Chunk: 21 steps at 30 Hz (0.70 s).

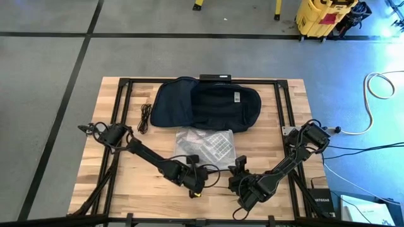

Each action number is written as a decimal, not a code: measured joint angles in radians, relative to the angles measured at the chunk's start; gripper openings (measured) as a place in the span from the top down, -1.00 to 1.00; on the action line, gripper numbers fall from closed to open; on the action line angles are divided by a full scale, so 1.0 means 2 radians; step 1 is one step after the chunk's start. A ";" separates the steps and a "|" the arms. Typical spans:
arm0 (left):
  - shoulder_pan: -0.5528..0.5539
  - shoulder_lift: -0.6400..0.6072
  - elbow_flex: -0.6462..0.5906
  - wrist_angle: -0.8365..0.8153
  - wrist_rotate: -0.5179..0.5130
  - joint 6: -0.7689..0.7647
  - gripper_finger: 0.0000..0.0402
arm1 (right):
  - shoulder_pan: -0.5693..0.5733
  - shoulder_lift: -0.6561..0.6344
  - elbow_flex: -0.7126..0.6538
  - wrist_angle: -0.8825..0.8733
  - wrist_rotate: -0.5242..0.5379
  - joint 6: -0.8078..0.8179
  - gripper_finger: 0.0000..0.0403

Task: Unpack backpack
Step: Close the transparent zip bag

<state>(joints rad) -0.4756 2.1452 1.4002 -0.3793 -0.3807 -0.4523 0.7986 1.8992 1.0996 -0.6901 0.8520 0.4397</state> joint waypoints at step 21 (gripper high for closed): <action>-0.048 -0.012 0.001 -0.147 -0.006 -0.046 1.00 | 0.000 0.000 0.000 -0.009 0.000 0.000 1.00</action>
<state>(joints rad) -0.5723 2.1214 1.4029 -0.6741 -0.3923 -0.5440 0.7990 1.8992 1.0996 -0.7078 0.8524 0.4397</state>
